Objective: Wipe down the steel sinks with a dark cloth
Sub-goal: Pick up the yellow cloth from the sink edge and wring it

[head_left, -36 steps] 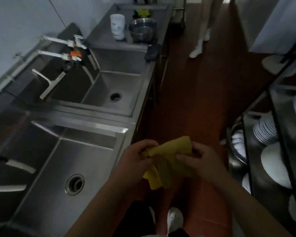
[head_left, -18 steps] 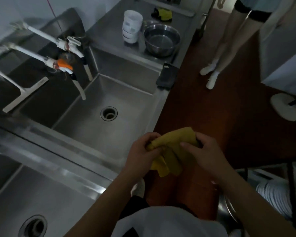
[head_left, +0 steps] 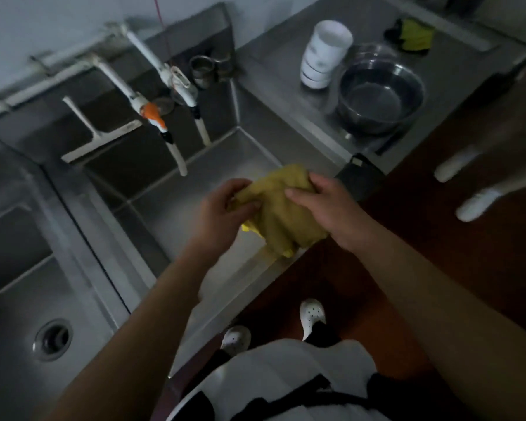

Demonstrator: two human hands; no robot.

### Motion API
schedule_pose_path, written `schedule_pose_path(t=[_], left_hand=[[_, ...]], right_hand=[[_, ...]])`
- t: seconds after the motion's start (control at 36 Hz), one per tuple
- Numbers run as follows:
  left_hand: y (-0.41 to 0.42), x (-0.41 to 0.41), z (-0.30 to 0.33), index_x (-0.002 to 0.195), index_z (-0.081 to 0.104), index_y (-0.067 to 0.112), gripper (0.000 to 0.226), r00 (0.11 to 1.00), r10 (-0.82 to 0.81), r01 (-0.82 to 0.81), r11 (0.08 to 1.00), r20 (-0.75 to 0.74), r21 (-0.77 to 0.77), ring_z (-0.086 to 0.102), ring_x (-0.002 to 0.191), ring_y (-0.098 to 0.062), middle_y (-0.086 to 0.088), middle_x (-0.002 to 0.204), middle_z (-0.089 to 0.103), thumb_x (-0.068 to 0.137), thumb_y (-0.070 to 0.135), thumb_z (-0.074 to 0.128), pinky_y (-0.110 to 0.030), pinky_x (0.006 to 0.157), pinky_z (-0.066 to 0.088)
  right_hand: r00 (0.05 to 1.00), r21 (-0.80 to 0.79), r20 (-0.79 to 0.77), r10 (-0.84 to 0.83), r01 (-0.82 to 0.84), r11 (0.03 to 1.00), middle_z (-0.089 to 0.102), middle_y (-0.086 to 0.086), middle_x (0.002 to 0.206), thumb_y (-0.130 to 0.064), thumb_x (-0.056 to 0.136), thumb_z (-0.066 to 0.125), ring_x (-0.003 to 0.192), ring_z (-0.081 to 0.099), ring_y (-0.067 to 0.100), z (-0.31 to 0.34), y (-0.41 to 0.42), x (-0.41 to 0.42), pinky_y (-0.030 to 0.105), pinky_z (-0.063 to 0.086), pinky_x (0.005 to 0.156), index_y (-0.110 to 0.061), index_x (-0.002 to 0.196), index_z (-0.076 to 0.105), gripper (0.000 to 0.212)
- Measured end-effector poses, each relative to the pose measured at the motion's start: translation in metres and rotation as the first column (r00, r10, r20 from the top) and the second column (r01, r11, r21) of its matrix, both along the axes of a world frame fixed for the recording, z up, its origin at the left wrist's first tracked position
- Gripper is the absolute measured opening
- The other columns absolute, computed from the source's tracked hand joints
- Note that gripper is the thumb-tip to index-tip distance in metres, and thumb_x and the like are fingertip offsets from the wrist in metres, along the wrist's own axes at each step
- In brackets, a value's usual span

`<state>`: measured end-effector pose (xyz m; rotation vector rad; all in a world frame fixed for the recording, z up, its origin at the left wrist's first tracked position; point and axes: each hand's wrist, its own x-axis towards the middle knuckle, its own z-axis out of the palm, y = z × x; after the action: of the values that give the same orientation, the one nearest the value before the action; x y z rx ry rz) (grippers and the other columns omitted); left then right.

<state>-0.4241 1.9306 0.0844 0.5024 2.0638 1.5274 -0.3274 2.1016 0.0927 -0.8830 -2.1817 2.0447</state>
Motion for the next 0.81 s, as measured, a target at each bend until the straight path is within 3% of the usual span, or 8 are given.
schedule_pose_path(t=[0.08, 0.22, 0.31, 0.36, 0.42, 0.64, 0.72, 0.81], left_hand=[[0.019, 0.003, 0.009, 0.117, 0.063, 0.018, 0.031, 0.988, 0.112, -0.114, 0.993, -0.105, -0.011, 0.064, 0.099, -0.015, 0.003, 0.106, 0.066, 0.088, 0.012, 0.07, -0.036, 0.087, 0.057], [0.049, 0.037, -0.033, 0.128, 0.058, 0.025, 0.045, 0.97, 0.119, -0.152, 0.977, -0.211, -0.148, 0.057, 0.094, 0.012, 0.01, 0.111, 0.061, 0.087, 0.012, 0.071, -0.01, 0.079, 0.049], [0.068, 0.067, -0.087, 0.141, 0.05, 0.023, 0.055, 0.979, -0.095, 0.016, 0.917, -0.178, -0.399, 0.054, 0.123, -0.015, -0.005, 0.135, 0.057, 0.09, 0.021, 0.069, -0.032, 0.105, 0.042], [0.078, 0.089, -0.121, 0.152, 0.032, 0.03, 0.064, 0.928, -0.351, 0.182, 0.721, -0.126, -0.669, 0.03, 0.145, -0.027, -0.005, 0.158, 0.033, 0.095, 0.042, 0.059, -0.041, 0.117, 0.024], [0.083, 0.106, -0.146, 0.155, 0.012, 0.038, 0.072, 0.878, -0.469, 0.234, 0.585, -0.09, -0.777, 0.011, 0.15, -0.029, 0.0, 0.165, 0.009, 0.095, 0.059, 0.044, -0.046, 0.12, 0.011], [0.089, 0.125, -0.167, 0.15, -0.01, 0.052, 0.076, 0.903, -0.403, 0.126, 0.576, -0.146, -0.808, 0.001, 0.151, -0.031, 0.007, 0.166, -0.002, 0.088, 0.072, 0.029, -0.053, 0.121, 0.002], [0.088, 0.123, -0.169, 0.151, -0.006, 0.051, 0.074, 0.898, -0.41, 0.128, 0.595, -0.163, -0.794, 0.002, 0.151, -0.032, 0.005, 0.166, 0.0, 0.089, 0.07, 0.031, -0.053, 0.121, 0.003], [0.088, 0.119, -0.167, 0.152, 0.0, 0.05, 0.074, 0.888, -0.426, 0.127, 0.586, -0.171, -0.8, 0.003, 0.151, -0.032, 0.005, 0.166, 0.002, 0.093, 0.063, 0.042, -0.053, 0.121, 0.005]], right_hand=[[0.996, -0.037, -0.037, 0.087, -0.088, 0.995, 0.073, -0.021, 0.093, -0.034, 0.091, 0.068, 0.085, 0.068, -0.004, 0.009, 0.027, -0.015, 0.016, 0.054, 0.066, -0.043, 0.091, 0.068, 0.01], [0.993, -0.108, 0.055, 0.101, -0.095, 0.99, 0.075, -0.014, 0.09, -0.029, 0.089, 0.07, 0.08, 0.071, 0.002, -0.034, 0.064, 0.001, 0.018, 0.054, 0.06, -0.039, 0.091, 0.07, 0.01], [0.969, -0.127, 0.231, 0.093, -0.064, 0.99, 0.075, -0.008, 0.093, -0.019, 0.091, 0.069, 0.086, 0.071, 0.01, -0.085, 0.079, 0.033, 0.022, 0.053, 0.063, -0.032, 0.096, 0.068, 0.014], [0.936, -0.145, 0.347, 0.054, -0.003, 0.989, 0.073, -0.001, 0.1, -0.015, 0.091, 0.069, 0.089, 0.07, 0.015, -0.115, 0.087, 0.057, 0.026, 0.053, 0.065, -0.026, 0.103, 0.068, 0.016], [0.915, -0.125, 0.404, 0.002, 0.054, 0.991, 0.073, 0.004, 0.102, -0.014, 0.091, 0.069, 0.086, 0.069, 0.015, -0.137, 0.096, 0.075, 0.026, 0.052, 0.063, -0.02, 0.105, 0.068, 0.014], [0.926, 0.06, 0.376, 0.038, -0.065, 0.996, 0.071, 0.003, 0.099, -0.025, 0.088, 0.072, 0.097, 0.068, 0.023, -0.163, 0.114, 0.072, 0.042, 0.057, 0.084, -0.013, 0.106, 0.07, 0.022], [0.89, 0.239, 0.454, 0.039, -0.164, 0.957, 0.066, 0.006, 0.117, -0.04, 0.089, 0.068, 0.113, 0.06, 0.029, -0.174, 0.115, 0.071, 0.054, 0.045, 0.1, -0.015, 0.121, 0.063, 0.041], [0.883, 0.401, 0.469, -0.005, -0.207, 0.892, 0.057, 0.006, 0.136, -0.047, 0.088, 0.067, 0.127, 0.051, 0.031, -0.175, 0.116, 0.075, 0.052, 0.039, 0.106, -0.017, 0.139, 0.05, 0.062]])
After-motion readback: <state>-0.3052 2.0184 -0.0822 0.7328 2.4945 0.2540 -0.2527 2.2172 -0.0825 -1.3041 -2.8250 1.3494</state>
